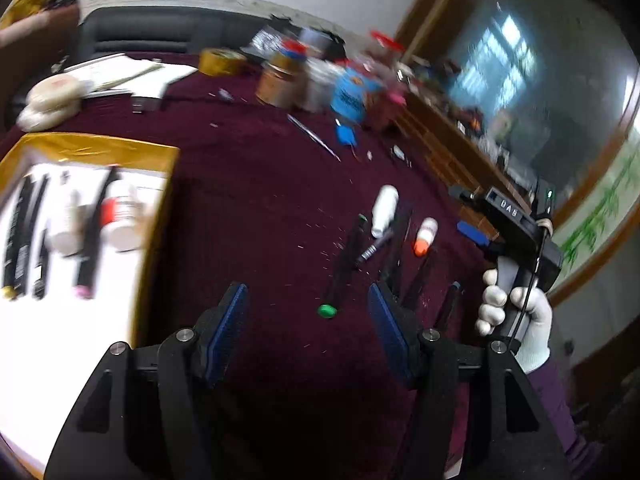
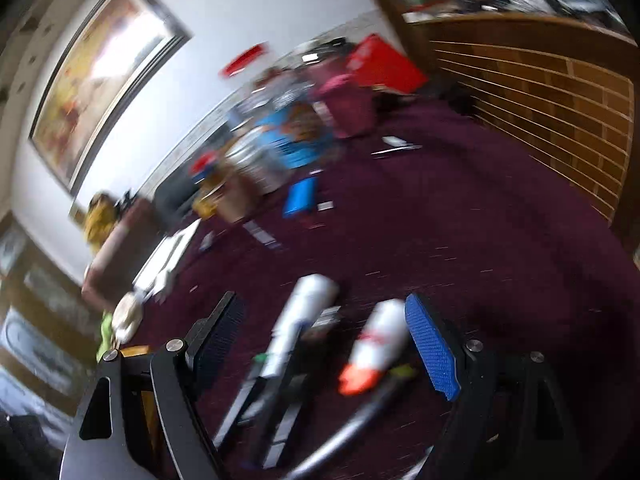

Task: Organize rigid objects
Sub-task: 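Return to the pile and grasp green-ended black marker with left tool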

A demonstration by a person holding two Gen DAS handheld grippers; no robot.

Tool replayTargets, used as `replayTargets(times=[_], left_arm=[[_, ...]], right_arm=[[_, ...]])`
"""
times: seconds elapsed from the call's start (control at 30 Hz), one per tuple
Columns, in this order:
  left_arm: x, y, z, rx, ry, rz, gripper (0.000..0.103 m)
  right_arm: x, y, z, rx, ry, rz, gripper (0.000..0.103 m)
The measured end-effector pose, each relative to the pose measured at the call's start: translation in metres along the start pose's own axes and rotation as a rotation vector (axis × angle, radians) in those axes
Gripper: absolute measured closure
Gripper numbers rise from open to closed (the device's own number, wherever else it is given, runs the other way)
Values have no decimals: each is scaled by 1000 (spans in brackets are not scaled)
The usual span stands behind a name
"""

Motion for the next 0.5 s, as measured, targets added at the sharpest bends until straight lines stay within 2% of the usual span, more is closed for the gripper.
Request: replayTargets(times=[0.13, 0.2, 0.3, 0.4, 0.47, 0.5], left_arm=[[-31, -40, -6, 50, -85, 43, 42], [-43, -62, -9, 72, -142, 85, 42], [-53, -86, -14, 92, -203, 127, 42], [-57, -110, -18, 112, -223, 156, 42], [-59, -122, -20, 110, -253, 176, 56], [-60, -128, -21, 106, -284, 200, 83]], right_arm=[[-34, -6, -1, -17, -34, -4, 24], [-38, -13, -4, 7, -52, 2, 24], [-44, -10, -5, 22, -79, 58, 24], [-43, -13, -13, 54, -81, 80, 24], [-42, -15, -16, 71, -84, 92, 24], [-42, -15, -17, 72, -85, 94, 24]])
Point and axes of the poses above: each gripper's, at about its wrist camera, not at the fingertips, and y roughly against the way its jaws point, x to its left, z to its top, the point moved 5 cm from there along -y, roughly the way its jaws point, and after that the axes turned 5 degrees about y, right-handed, at the moved point
